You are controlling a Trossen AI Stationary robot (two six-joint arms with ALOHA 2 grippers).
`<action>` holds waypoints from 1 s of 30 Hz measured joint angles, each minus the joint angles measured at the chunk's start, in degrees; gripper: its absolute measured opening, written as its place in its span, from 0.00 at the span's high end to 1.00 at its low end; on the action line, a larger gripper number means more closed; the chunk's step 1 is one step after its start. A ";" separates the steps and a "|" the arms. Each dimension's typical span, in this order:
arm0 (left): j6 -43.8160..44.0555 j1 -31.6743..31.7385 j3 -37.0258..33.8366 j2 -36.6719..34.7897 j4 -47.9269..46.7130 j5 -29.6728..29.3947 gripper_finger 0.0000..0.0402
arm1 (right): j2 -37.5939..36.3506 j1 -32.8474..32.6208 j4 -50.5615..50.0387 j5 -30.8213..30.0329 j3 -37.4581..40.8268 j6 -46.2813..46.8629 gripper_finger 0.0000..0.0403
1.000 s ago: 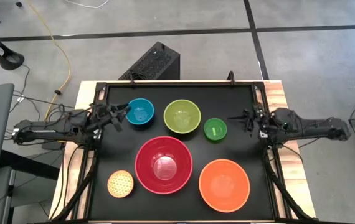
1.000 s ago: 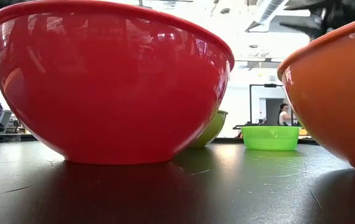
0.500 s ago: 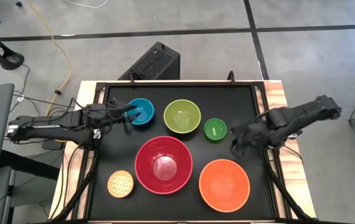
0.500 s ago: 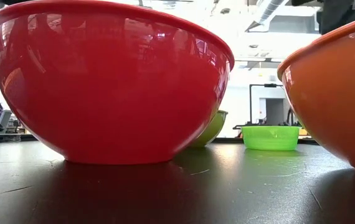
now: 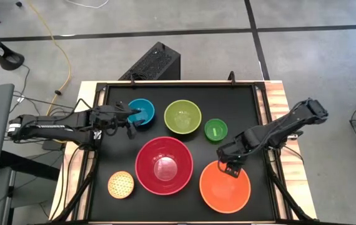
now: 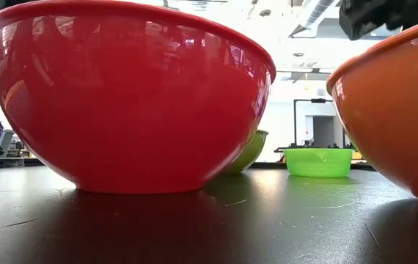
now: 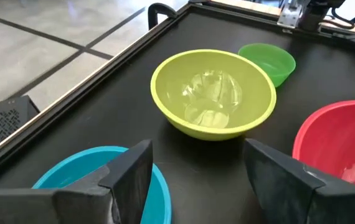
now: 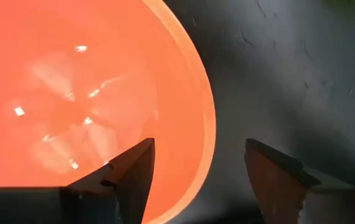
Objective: Nest bowls inside each other
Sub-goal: Stack the orange bowl on top of the red bowl
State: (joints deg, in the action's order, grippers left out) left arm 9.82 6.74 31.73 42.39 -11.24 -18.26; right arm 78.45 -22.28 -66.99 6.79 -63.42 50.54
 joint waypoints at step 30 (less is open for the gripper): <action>9.20 0.00 0.00 -8.67 -2.00 2.17 0.40 | -2.34 11.64 6.56 8.11 -8.18 -6.10 0.97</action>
State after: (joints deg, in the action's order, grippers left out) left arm 19.03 6.74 31.73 33.72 -13.24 -16.10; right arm 76.11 -10.64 -60.44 14.91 -71.59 44.44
